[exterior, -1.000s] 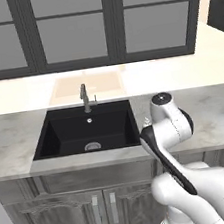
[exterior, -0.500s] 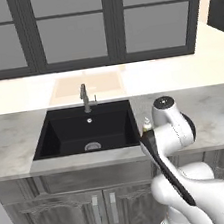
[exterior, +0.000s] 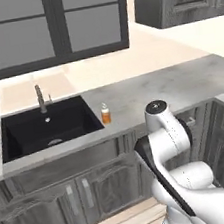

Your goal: Restock the sink supplies by placing the sponge and soap dispenser on the counter and next to the sink. Make sure the soap dispenser is upright.

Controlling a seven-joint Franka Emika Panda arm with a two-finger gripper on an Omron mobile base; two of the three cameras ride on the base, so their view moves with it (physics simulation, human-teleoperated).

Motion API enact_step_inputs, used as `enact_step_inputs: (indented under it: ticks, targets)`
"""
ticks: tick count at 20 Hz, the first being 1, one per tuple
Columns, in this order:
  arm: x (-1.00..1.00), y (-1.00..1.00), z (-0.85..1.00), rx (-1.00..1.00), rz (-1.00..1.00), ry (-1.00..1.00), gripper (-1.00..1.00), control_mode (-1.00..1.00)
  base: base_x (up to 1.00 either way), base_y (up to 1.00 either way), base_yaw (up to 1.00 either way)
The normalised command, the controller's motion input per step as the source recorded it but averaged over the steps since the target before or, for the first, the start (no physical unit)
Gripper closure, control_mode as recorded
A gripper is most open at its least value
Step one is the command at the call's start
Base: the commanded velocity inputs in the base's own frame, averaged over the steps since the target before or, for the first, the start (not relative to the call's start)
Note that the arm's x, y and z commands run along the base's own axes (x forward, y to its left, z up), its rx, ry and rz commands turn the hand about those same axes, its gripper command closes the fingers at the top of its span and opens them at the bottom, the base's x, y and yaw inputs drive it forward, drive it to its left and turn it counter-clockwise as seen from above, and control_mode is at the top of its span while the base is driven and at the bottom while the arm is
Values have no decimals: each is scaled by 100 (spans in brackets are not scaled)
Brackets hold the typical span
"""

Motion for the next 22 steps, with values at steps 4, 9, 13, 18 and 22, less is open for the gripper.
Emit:
enact_step_inputs:
  ticks: [4, 9, 13, 18, 22]
  targets:
    - [0, 0, 0, 0, 0, 0, -100, 100, -19, 8, -81]
    - [0, 0, 0, 0, 0, 0, -100, 100, -1, 0, -91]
    - [0, 0, 0, 0, 0, 0, -100, 100, 2, 0, -89]
    - [0, 0, 0, 0, 0, 0, -100, 100, 35, 0, -73]
    - [0, 0, 0, 0, 0, 0, -100, 100, 52, -24, -46]
